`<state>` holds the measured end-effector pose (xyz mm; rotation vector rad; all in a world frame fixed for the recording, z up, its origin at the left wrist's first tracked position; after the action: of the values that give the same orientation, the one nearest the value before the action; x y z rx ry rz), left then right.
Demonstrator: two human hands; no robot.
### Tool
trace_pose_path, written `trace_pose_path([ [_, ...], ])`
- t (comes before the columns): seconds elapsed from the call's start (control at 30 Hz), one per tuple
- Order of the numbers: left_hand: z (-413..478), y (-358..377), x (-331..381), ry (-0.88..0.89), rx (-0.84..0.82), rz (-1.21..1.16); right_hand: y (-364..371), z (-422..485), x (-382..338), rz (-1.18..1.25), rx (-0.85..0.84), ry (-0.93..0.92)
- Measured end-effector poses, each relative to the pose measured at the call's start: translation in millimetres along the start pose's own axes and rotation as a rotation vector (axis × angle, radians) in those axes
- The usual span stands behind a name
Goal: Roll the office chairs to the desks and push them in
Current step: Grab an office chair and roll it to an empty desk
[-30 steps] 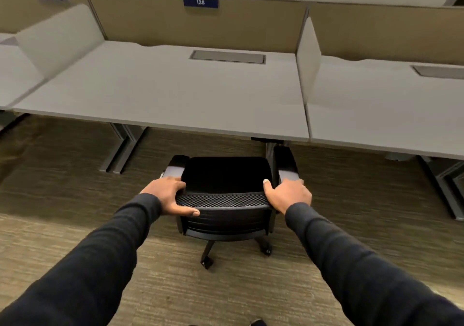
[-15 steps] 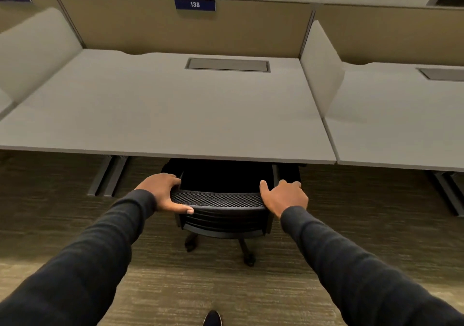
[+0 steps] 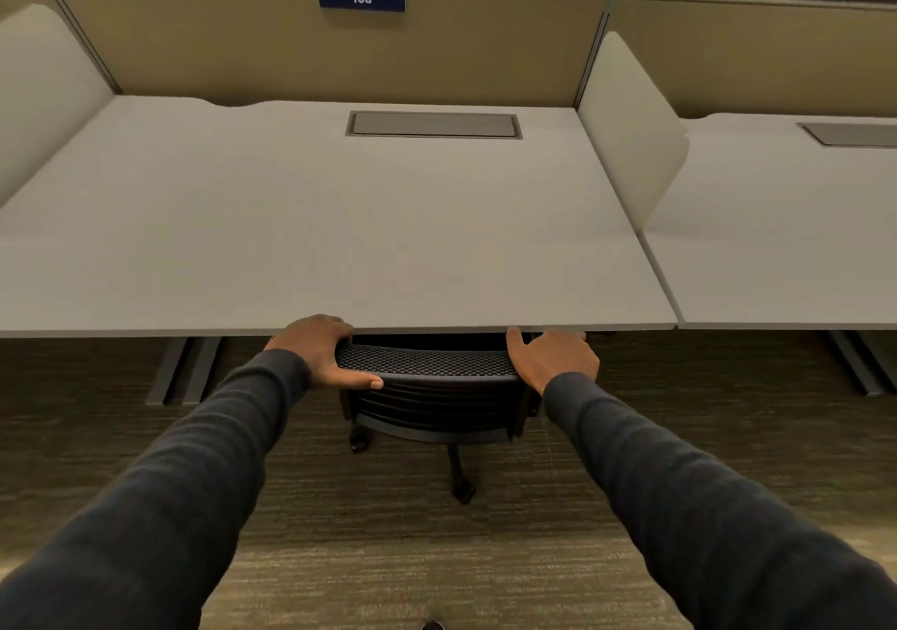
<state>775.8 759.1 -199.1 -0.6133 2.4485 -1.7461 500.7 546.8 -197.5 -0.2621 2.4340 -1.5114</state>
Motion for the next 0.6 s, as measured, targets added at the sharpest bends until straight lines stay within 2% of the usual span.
trace_pose_path([
  [0.4,13,0,-1,-0.024,0.049,0.052,-7,32,-7,0.069,0.055,-0.054],
  [0.5,7,1,7,-0.062,0.069,0.089,-5,31,-1,0.119,0.051,-0.118],
  [0.6,-2,2,21,-0.128,0.172,0.135,-6,22,11,0.196,0.089,-0.232],
])
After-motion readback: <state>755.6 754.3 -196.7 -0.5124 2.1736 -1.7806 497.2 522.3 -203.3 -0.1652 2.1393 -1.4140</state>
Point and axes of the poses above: each hand's wrist, its own z-axis towards the middle knuckle, its own y-axis out of the palm, x = y × z, the point moved 7 cm from there along z, towards the middle knuckle, and after that the axes turned 10 degrees about -x, right-handed, at the moved point
